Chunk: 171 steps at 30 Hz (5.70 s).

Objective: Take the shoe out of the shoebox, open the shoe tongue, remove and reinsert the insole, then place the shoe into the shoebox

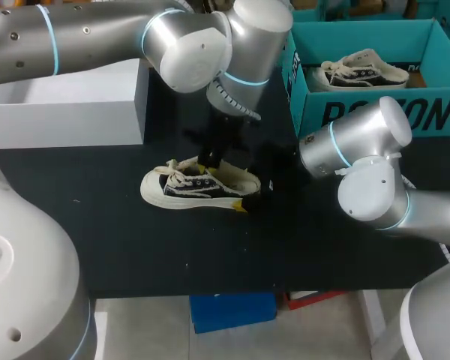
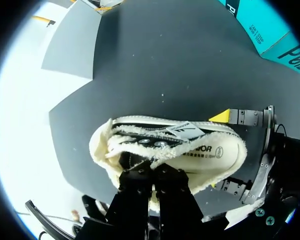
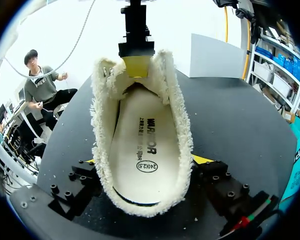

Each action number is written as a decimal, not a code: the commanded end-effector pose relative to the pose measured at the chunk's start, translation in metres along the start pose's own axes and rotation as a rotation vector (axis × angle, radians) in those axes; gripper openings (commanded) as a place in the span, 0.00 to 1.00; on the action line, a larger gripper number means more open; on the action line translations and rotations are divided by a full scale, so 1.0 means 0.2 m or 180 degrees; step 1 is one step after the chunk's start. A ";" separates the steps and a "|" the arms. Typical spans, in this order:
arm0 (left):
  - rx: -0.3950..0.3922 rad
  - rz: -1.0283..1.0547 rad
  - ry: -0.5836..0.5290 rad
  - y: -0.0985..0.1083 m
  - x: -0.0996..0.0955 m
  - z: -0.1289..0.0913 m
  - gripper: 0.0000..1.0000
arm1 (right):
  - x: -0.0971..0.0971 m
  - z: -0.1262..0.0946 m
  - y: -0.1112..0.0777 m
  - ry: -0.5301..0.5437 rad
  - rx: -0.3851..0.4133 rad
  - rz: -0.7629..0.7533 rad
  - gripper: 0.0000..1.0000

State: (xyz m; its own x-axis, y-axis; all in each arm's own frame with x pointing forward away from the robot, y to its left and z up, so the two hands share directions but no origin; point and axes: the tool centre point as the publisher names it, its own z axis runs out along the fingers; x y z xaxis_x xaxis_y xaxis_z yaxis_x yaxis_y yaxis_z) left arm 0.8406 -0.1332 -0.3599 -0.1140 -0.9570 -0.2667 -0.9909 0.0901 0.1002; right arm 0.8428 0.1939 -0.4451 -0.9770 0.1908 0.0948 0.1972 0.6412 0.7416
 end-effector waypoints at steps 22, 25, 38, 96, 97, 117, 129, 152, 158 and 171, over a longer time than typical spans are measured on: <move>0.0265 -0.0153 0.0452 0.06 -0.28 -0.11 0.00 | 0.00 0.02 0.00 -0.0008 0.0008 0.0006 0.00; 0.0272 -0.0155 0.0491 0.06 -0.30 -0.10 0.00 | 0.00 0.02 0.00 -0.0008 0.0008 0.0006 0.00; 0.0309 -0.0276 0.0656 0.04 -0.41 -0.10 0.00 | 0.00 0.02 0.00 -0.0008 0.0008 0.0006 0.00; 0.0171 0.1655 0.0876 0.11 -0.44 -0.16 1.00 | 0.00 0.02 0.00 -0.0008 0.0008 0.0006 0.00; 0.0190 0.1925 0.0829 0.12 -0.42 -0.18 1.00 | 0.00 0.02 0.00 -0.0008 0.0008 0.0006 0.00; -0.0090 0.5767 0.1115 -0.04 -0.20 -0.30 0.00 | 0.00 0.02 0.00 -0.0008 0.0008 0.0006 0.00; -0.0090 0.5767 0.1115 -0.04 -0.20 -0.30 0.00 | 0.00 0.02 0.00 -0.0008 0.0008 0.0006 0.00; 0.0673 0.5771 0.1188 0.02 -0.13 -0.27 0.00 | 0.00 0.02 0.00 -0.0008 0.0008 0.0006 0.00; 0.0638 0.5674 0.1366 0.02 -0.13 -0.25 0.00 | 0.00 0.02 0.00 -0.0008 0.0008 0.0006 0.00; 0.0604 0.5680 0.1395 0.00 -0.12 -0.23 0.00 | 0.00 0.02 0.00 -0.0008 0.0008 0.0006 0.00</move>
State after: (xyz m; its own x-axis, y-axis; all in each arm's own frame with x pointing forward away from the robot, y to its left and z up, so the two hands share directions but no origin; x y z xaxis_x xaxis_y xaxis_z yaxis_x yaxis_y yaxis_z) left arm 0.8436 -0.1216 -0.3050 -0.9176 0.3038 0.2562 0.2725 0.9503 -0.1505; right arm 0.8435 0.1965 -0.4451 -0.9770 0.1908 0.0952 0.1976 0.6423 0.7406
